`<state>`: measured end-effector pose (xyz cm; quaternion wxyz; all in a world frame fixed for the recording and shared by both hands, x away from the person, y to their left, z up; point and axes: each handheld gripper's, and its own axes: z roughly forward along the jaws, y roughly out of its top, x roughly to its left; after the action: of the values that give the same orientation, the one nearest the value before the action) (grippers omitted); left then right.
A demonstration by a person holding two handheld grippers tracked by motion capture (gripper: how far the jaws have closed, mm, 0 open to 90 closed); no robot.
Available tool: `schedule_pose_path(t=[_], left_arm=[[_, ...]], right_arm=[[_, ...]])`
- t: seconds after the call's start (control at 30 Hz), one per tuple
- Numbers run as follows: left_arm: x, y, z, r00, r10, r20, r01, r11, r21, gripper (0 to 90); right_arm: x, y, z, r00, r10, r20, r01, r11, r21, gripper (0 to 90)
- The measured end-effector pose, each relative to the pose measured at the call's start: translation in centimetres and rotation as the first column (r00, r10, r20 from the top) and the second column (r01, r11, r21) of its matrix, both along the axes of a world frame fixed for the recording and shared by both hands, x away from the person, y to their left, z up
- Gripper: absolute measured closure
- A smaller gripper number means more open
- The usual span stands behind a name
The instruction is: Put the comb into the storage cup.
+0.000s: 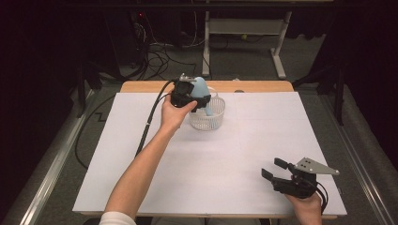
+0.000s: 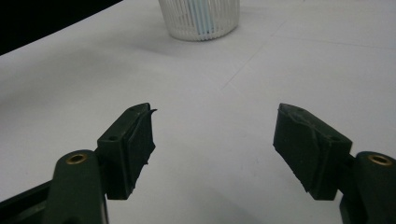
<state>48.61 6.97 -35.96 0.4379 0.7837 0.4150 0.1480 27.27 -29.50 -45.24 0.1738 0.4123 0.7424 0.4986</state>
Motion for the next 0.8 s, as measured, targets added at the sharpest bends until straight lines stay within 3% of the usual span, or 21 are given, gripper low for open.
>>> schedule_pose_path(t=[0.3, 0.67, 0.8], left_arm=[[0.1, 0.3, -0.1, 1.0, -0.002, -0.004, 0.002, 0.9996, 0.028, 26.3], [0.4, 1.0, -0.4, 0.9991, 0.02, -0.038, -0.017, 0.9964, 0.084, 26.0], [0.5, 1.4, -0.5, 0.9981, 0.023, -0.057, -0.018, 0.9963, 0.084, 26.0]], right_arm=[[0.0, 0.0, 0.0, 1.0, -0.002, 0.0, 0.002, 1.0, 0.0, 29.2], [0.0, 0.0, 0.0, 1.0, -0.003, 0.0, 0.003, 1.0, 0.002, 29.1], [0.0, 0.0, 0.0, 1.0, -0.004, 0.001, 0.004, 1.0, 0.0, 29.1]])
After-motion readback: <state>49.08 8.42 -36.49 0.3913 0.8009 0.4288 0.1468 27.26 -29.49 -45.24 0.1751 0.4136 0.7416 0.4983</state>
